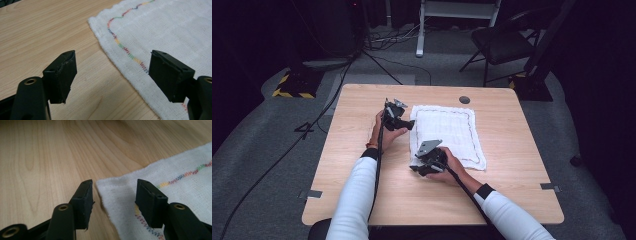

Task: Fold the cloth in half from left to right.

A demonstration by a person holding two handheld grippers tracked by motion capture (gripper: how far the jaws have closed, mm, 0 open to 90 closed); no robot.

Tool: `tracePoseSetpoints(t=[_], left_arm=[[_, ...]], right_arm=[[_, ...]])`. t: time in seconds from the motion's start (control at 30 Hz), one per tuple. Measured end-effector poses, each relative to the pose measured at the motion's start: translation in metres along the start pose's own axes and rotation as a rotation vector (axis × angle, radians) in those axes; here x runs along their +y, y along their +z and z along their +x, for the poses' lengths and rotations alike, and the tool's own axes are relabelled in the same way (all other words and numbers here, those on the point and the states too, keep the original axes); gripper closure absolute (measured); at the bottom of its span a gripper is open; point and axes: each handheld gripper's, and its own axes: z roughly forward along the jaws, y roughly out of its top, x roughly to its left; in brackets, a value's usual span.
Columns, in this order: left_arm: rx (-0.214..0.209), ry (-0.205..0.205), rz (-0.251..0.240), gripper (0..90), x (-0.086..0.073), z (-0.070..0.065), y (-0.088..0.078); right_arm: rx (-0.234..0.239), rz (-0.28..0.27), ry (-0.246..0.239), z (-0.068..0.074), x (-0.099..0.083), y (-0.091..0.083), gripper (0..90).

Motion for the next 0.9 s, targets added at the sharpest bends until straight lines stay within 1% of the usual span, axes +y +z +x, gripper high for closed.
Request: tracePoseSetpoints(t=[0.07,0.1,0.17,0.23,0.27,0.3,0.37,0.43,0.5,0.53,0.6,0.63,0.7,0.77,0.83,0.9], left_arm=[[0.003,-0.001,-0.002,22.8,0.000,0.000,0.000],[0.008,0.004,-0.002,22.8,0.000,-0.001,0.001],[0.006,-0.002,-0.004,22.7,0.001,-0.002,0.002],[0.012,-0.001,-0.005,22.7,0.001,-0.002,0.003],[0.016,-0.007,-0.006,22.7,0.002,-0.003,0.003],[0.023,-0.003,-0.006,22.7,0.002,-0.003,0.004],[0.029,-0.004,-0.005,22.7,0.003,-0.003,0.005],[0.045,-0.007,-0.010,22.8,0.004,-0.003,0.006],[0.062,-0.022,-0.027,23.2,0.005,-0.003,0.007],[0.065,-0.023,-0.027,23.3,0.006,-0.003,0.008],[0.066,-0.045,-0.031,23.4,0.007,-0.003,0.010],[0.062,-0.045,-0.026,23.4,0.007,-0.002,0.012],[0.071,-0.045,-0.014,23.4,0.007,-0.003,0.016],[0.072,-0.063,-0.002,23.8,0.008,-0.004,0.022],[0.076,-0.076,0.010,24.4,0.008,-0.005,0.027],[0.079,-0.077,0.023,24.5,0.008,-0.006,0.032]], right_arm=[[-0.011,-0.002,0.014,-0.002,0.001,0.002,57.4],[-0.009,-0.004,0.030,-0.004,0.002,0.003,60.6],[-0.021,-0.005,0.042,-0.006,0.002,0.003,70.1],[-0.043,-0.001,0.044,-0.008,0.002,0.003,77.9],[-0.050,0.001,0.045,-0.008,0.002,0.003,80.3],[-0.053,0.002,0.041,-0.007,0.002,0.002,82.4],[-0.057,0.004,0.033,-0.006,0.001,0.001,84.0],[-0.046,0.007,0.024,-0.003,0.000,0.000,84.5],[-0.036,0.014,0.007,0.002,-0.001,-0.003,84.7],[-0.029,0.021,0.002,0.005,-0.001,-0.004,84.7],[-0.019,0.025,-0.016,0.011,-0.002,-0.006,84.8],[-0.016,0.028,-0.025,0.013,-0.002,-0.007,84.8],[-0.002,0.028,-0.030,0.019,-0.003,-0.009,84.8],[0.009,0.028,-0.041,0.024,-0.003,-0.010,84.8],[0.019,0.028,-0.041,0.028,-0.004,-0.011,84.8],[0.027,0.028,-0.048,0.031,-0.005,-0.012,84.8]])
